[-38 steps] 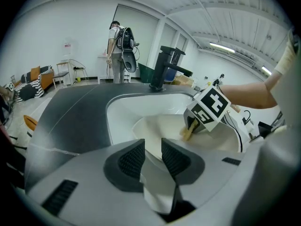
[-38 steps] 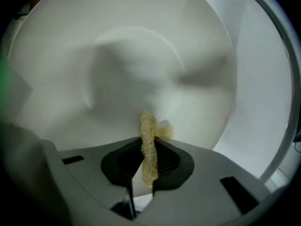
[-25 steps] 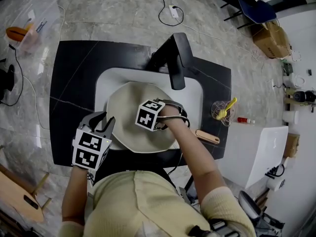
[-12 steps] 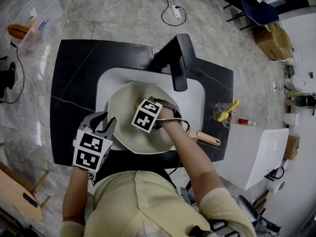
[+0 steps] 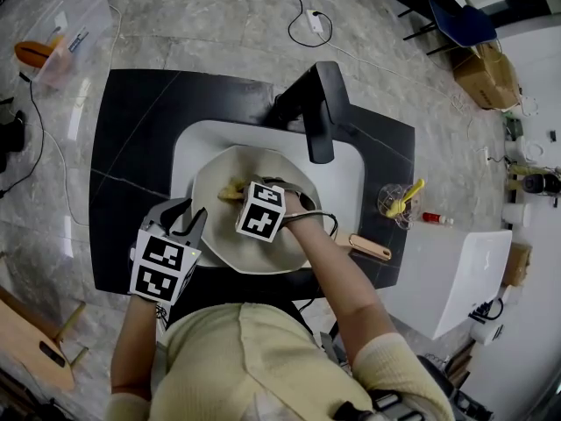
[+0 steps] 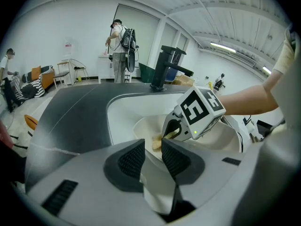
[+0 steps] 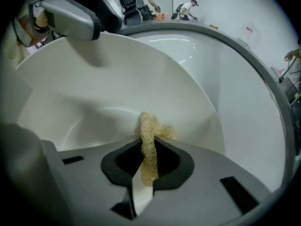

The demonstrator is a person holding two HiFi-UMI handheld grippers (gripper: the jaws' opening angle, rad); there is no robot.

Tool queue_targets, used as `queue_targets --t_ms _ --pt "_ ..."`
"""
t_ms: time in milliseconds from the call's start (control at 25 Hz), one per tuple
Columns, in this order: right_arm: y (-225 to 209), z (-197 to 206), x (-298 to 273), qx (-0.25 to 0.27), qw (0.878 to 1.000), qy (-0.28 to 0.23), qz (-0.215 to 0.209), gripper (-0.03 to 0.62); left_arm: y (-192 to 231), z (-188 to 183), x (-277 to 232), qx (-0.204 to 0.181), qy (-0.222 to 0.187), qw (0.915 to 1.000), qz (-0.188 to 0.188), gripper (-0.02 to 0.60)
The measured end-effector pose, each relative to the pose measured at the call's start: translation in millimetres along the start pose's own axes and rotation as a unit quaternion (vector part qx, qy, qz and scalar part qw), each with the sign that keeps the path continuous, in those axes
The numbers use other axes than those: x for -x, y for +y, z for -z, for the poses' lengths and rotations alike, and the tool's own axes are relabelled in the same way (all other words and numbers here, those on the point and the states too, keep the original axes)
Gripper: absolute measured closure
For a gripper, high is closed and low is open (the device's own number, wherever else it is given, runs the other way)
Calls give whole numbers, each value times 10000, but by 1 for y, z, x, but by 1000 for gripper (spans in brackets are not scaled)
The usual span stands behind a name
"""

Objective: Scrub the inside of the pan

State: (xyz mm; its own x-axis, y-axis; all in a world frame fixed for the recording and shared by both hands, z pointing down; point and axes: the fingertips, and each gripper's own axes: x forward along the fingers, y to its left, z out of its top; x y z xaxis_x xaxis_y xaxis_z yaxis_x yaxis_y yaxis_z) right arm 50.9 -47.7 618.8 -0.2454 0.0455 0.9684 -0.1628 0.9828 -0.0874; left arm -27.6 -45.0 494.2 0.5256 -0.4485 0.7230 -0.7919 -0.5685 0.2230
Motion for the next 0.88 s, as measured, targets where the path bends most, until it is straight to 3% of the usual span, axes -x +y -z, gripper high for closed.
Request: queue_targets --t_ms 360,560,880 --pt "37 -20 18 713 9932 -492 -775 531 -1 0 0 -2 -7 10000 -10 471" --pt "48 -17 35 600 9889 -574 -1228 531 -1 0 0 -3 -2 10000 -5 471" --pt "27 9 56 145 9954 -397 -858 531 0 1 0 -7 0 10000 -3 471"
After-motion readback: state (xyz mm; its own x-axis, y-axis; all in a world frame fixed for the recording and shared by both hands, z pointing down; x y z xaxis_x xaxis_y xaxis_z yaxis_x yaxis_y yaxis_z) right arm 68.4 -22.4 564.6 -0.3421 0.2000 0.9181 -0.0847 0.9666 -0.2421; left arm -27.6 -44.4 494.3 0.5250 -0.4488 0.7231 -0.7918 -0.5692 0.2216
